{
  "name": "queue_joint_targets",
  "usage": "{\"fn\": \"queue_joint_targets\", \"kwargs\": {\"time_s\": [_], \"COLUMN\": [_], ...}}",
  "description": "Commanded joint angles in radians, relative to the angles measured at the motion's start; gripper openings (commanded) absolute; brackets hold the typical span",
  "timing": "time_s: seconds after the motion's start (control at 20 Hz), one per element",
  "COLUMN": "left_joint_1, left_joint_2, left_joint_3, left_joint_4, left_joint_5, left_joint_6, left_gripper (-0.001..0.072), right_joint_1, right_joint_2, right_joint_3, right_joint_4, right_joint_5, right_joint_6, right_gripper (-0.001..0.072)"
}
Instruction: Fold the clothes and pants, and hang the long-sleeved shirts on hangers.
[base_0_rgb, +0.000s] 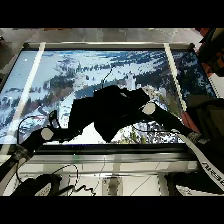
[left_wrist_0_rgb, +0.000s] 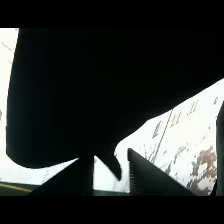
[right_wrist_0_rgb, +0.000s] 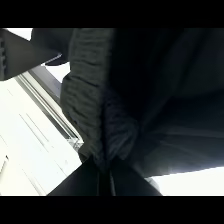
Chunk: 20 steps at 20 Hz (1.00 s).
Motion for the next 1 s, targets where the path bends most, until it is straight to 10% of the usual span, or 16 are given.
{"fn": "queue_joint_targets", "kwargs": {"time_s": [0.0, 0.05, 0.5, 0.95], "left_joint_1": [-0.002, -0.002, 0.040, 0.527], "left_joint_2": [-0.008, -0.008, 0.081, 0.113], "left_joint_3": [0.000, 0.000, 0.200, 0.478], "left_joint_4": [0.004, 0.003, -0.045, -0.049], "left_joint_5": [0.059, 0.061, 0.314, 0.513], "left_joint_6": [-0.001, -0.001, -0.001, -0.002], "left_gripper": [0.0114, 0.0012, 0.0011, 0.0007], "right_joint_1": [0.000, 0.000, -0.174, -0.737], "right_joint_2": [0.011, 0.011, 0.011, 0.011], "right_joint_3": [0.005, 0.005, 0.222, 0.647], "right_joint_4": [0.001, -0.001, -0.153, -0.200], "right_joint_5": [0.005, 0.004, -0.035, -0.098], "right_joint_6": [0.000, 0.000, 0.087, 0.259], "right_gripper": [0.0021, 0.0021, 0.0020, 0.0018]}}
